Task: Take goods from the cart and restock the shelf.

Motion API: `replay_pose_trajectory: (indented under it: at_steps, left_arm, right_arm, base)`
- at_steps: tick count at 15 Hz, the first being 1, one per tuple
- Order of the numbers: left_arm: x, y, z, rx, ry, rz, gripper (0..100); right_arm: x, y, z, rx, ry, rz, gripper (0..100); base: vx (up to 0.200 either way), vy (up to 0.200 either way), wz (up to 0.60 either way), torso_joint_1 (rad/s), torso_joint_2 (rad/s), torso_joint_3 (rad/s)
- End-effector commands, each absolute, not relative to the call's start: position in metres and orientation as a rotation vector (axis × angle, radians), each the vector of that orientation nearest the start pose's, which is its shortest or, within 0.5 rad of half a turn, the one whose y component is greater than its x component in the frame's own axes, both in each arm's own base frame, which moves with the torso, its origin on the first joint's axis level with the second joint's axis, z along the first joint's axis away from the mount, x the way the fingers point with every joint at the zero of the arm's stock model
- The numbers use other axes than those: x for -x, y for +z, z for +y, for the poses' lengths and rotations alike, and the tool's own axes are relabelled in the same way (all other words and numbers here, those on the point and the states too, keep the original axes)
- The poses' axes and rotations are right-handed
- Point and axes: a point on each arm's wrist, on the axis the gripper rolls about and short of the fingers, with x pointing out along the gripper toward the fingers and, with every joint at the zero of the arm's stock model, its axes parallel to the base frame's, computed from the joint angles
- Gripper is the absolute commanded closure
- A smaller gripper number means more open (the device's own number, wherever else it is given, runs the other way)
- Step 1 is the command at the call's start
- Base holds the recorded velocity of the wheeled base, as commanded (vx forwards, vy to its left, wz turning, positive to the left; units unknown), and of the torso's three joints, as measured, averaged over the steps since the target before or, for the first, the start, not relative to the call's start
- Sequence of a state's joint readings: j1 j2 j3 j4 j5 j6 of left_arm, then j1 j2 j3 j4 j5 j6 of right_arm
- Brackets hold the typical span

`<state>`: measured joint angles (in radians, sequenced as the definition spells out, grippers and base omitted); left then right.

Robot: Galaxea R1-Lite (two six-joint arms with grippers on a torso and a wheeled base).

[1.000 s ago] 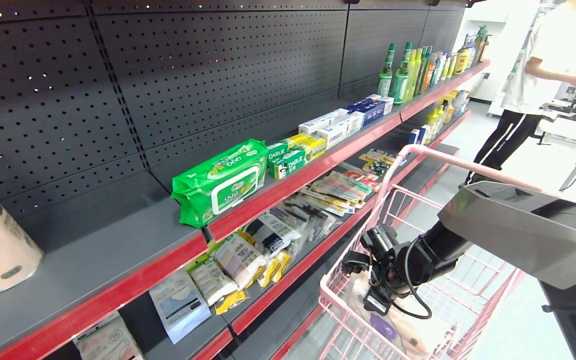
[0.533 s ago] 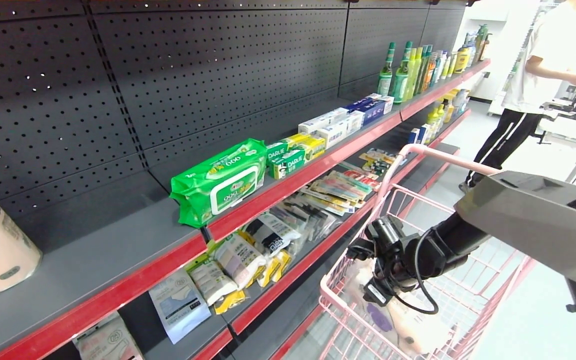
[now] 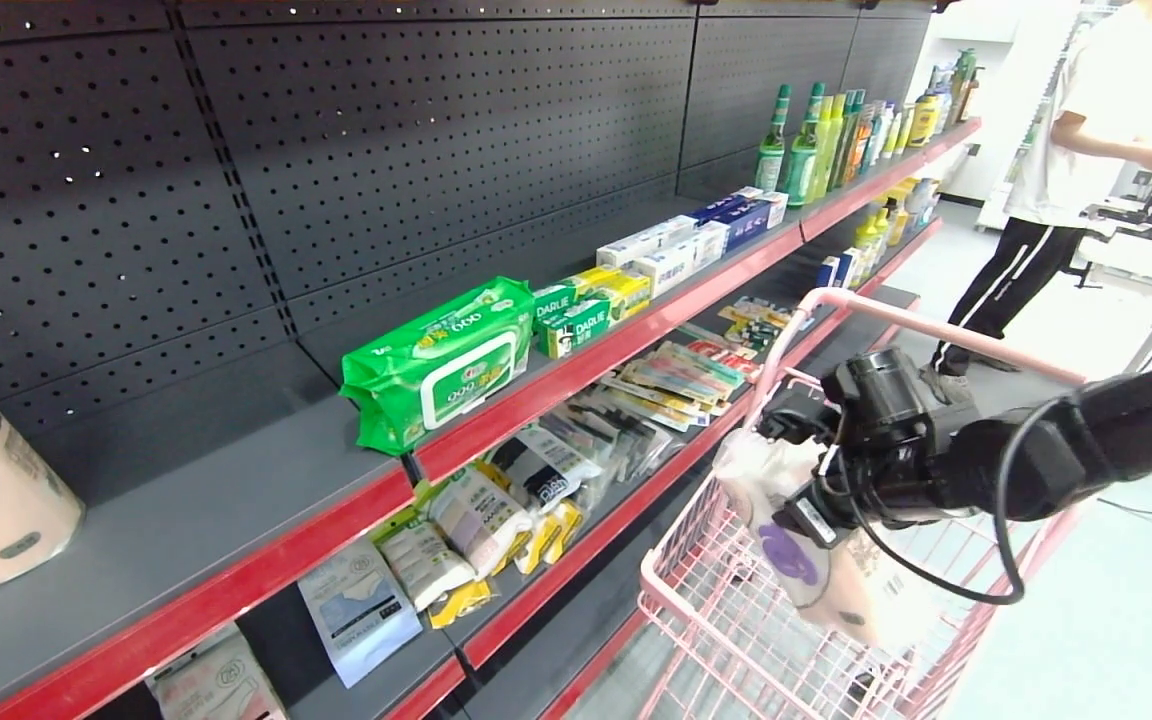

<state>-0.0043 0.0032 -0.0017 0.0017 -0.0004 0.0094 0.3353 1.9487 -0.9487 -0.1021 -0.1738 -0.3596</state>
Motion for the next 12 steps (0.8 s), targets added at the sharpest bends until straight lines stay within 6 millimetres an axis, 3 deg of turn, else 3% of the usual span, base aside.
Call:
replay_pose_trajectory:
  at_steps: [1, 3, 6, 12]
  left_arm:
    - [0.023, 0.076, 0.0, -0.009, -0.005, 0.005, 0]
    - [0.023, 0.076, 0.0, -0.011, -0.008, 0.005, 0]
    - [0.023, 0.076, 0.0, -0.011, -0.009, 0.005, 0]
    - [0.023, 0.076, 0.0, -0.009, -0.009, 0.003, 0]
  right_arm:
    - [-0.288, 0.143, 0.091, 0.529, 0.257, 0.699, 100]
    - [-0.26, 0.18, 0.082, 0.505, 0.229, 0.575, 100]
    - [-0.211, 0.205, 0.068, 0.482, 0.225, 0.466, 100]
    - [-0.146, 0.25, 0.04, 0.389, 0.069, 0.212, 100]
  base:
    - [0.0, 0.0, 0.0, 0.0, 0.0, 0.0]
    - [0.0, 0.0, 0.0, 0.0, 0.0, 0.0]
    - [0.0, 0.0, 0.0, 0.0, 0.0, 0.0]
    - [0.0, 0.0, 0.0, 0.0, 0.0, 0.0]
